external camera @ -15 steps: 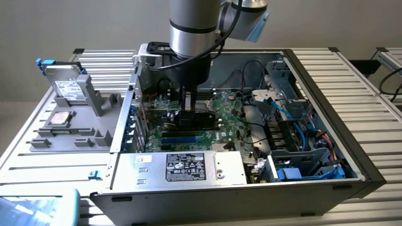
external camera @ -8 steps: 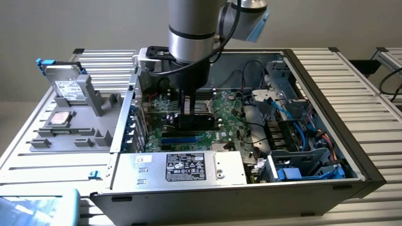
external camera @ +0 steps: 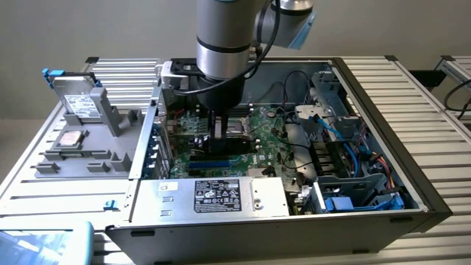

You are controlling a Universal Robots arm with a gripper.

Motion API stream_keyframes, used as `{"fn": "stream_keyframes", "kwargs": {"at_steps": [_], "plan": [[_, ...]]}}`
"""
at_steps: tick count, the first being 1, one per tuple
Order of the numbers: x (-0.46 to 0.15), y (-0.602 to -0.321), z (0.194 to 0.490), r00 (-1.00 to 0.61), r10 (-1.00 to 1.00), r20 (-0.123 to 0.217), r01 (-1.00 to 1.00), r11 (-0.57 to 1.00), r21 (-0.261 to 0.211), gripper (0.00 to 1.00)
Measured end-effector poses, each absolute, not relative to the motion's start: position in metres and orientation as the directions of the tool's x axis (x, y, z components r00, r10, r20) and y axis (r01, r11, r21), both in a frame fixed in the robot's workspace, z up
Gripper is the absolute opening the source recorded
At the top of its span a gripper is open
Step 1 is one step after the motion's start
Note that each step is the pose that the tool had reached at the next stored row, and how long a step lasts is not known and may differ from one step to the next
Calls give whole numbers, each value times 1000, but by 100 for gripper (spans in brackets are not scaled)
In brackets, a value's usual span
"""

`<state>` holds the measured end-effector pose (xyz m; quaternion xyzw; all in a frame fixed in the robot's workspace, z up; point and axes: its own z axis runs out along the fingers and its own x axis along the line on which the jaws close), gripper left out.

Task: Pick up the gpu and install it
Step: 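Insert the gpu into the slot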

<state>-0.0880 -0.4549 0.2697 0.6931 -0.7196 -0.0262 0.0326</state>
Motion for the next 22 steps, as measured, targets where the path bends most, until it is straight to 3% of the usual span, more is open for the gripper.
{"fn": "stream_keyframes", "kwargs": {"at_steps": [22], "plan": [[-93, -462, 259, -37, -999, -24, -996, 35, 84, 28]]}}
